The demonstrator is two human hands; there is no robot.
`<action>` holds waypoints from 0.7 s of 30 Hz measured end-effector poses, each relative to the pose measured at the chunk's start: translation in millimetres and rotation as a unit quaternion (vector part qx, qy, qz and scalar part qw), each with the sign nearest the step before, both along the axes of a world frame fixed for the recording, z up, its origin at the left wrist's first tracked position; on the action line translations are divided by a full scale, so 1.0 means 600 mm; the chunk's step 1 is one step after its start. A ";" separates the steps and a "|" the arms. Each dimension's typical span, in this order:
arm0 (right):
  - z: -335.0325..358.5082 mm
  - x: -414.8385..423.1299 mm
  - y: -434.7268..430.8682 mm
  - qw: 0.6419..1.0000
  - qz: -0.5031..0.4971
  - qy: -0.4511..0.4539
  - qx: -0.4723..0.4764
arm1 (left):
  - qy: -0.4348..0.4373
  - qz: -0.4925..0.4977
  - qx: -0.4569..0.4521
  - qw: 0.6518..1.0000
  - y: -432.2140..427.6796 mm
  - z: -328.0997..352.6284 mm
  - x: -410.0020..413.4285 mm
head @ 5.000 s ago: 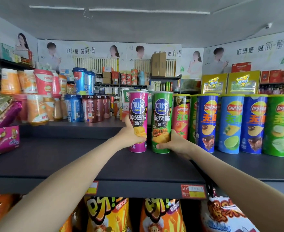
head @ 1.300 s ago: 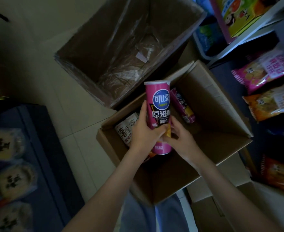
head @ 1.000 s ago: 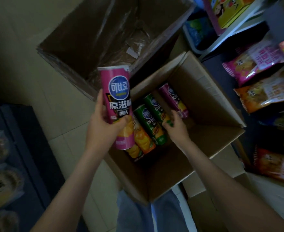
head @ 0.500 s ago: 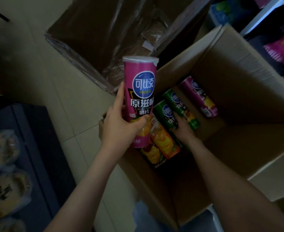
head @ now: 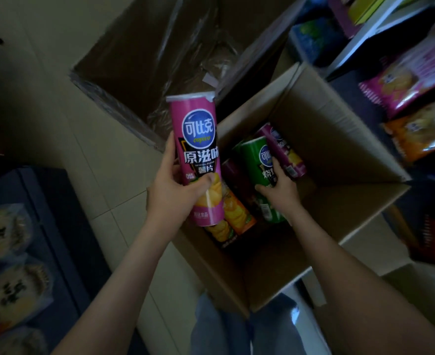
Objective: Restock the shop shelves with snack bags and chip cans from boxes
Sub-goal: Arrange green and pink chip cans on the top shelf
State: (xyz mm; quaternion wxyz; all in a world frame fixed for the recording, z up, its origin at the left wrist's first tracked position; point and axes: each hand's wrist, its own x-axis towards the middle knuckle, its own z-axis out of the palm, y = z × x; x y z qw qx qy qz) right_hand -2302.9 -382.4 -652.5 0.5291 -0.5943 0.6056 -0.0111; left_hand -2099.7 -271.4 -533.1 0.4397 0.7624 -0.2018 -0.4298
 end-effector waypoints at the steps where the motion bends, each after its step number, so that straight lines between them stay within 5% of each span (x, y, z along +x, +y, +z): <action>1: 0.046 -0.007 -0.005 1.000 -0.021 -0.012 0.002 | 0.009 -0.005 -0.005 1.000 -0.004 0.025 -0.005; 11: 0.636 -0.102 -0.034 0.975 -0.132 -0.175 -0.049 | 0.025 -0.078 -0.099 0.992 -0.088 0.465 -0.072; 21: 1.125 -0.261 0.016 0.906 -0.199 -0.289 -0.236 | 0.012 -0.229 -0.242 0.943 -0.141 0.869 -0.218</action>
